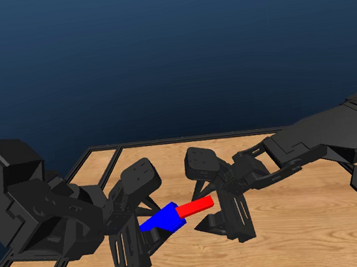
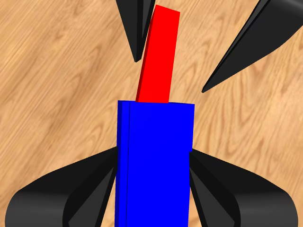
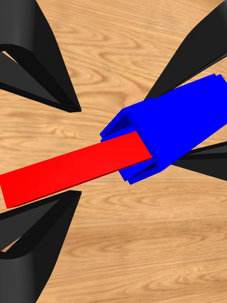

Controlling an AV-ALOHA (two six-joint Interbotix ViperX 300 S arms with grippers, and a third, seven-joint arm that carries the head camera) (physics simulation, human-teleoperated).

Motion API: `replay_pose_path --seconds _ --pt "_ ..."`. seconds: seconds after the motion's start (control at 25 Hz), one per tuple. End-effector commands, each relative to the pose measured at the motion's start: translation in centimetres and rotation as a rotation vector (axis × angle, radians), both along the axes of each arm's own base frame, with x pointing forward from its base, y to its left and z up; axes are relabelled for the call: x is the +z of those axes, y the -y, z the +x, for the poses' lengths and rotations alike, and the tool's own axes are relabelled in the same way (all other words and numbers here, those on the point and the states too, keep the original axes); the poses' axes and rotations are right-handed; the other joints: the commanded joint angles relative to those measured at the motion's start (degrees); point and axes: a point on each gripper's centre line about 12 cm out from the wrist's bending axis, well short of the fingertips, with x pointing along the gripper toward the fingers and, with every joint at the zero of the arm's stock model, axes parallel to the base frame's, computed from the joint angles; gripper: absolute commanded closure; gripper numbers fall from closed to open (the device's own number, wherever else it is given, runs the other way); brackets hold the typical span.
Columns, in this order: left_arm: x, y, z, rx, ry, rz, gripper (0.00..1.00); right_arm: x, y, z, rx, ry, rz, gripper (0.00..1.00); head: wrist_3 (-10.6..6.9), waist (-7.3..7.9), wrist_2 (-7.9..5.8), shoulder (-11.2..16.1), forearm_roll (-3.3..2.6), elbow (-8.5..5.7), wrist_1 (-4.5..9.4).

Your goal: Insert peg into socket

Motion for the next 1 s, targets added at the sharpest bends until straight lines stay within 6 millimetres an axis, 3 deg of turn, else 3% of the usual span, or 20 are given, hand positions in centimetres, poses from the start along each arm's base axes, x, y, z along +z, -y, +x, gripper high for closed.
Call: replay_pose_path --seconds 0.04,0.12,0.24,0.48,0.52,0.56,0.72,0.8,0.88,1.0 --pt "1.5 -0.2 0.5 0.013 0.051 -0.02 1.0 1.9 -0.4 -1.6 -0.01 0.067 0.036 0.0 0.08 -0.05 -0.01 -0.6 0.01 -1.11 -0.87" --pt "1.6 0.1 0.4 0.005 0.048 -0.014 1.0 1.6 -0.2 -2.7 -0.028 0.054 0.054 0.0 0.01 -0.07 -0.07 -0.7 -0.01 -1.09 -0.93" --pt "1.1 -0.2 0.2 0.008 0.031 0.006 1.0 -0.4 0.8 -4.5 -0.076 0.007 0.078 0.0 -0.42 -0.24 -0.47 -0.8 -0.16 -1.1 -1.21" --pt "1.9 0.0 0.6 0.002 0.053 -0.006 1.0 -3.4 4.1 -7.0 -0.203 0.003 0.142 0.0 -0.63 -0.57 -0.7 -0.9 -0.3 -1.22 -1.44" --pt "2.2 0.2 0.7 -0.003 0.058 -0.007 1.0 -3.6 4.1 -7.0 -0.196 0.004 0.137 1.0 -0.52 -0.61 -0.68 -0.8 -0.3 -1.25 -1.51" --pt "1.1 -0.2 0.3 0.003 0.026 0.013 1.0 -3.4 3.9 -6.8 -0.183 0.017 0.13 1.0 -0.39 -0.65 -0.63 -0.8 -0.3 -1.26 -1.41" --pt "2.2 0.1 0.6 0.002 0.061 -0.025 1.0 -1.6 3.2 -5.4 -0.138 0.082 0.114 1.0 -0.36 -0.99 -0.5 -0.7 -0.34 -1.22 -1.07" --pt "0.7 -0.4 0.4 0.006 0.011 0.013 1.0 -0.4 2.5 -4.5 -0.112 0.112 0.108 1.0 -0.33 -0.99 -0.45 -0.7 -0.32 -1.17 -0.91" --pt "1.7 -0.1 0.8 -0.001 0.049 -0.014 1.0 0.9 1.8 -3.8 -0.087 0.145 0.102 1.0 -0.31 -0.96 -0.48 -0.7 -0.32 -1.12 -0.8" --pt "0.6 -0.3 0.5 0.0 0.014 0.001 1.0 2.1 1.1 -3.0 -0.064 0.166 0.095 1.0 -0.35 -0.88 -0.46 -0.7 -0.29 -1.04 -0.61"
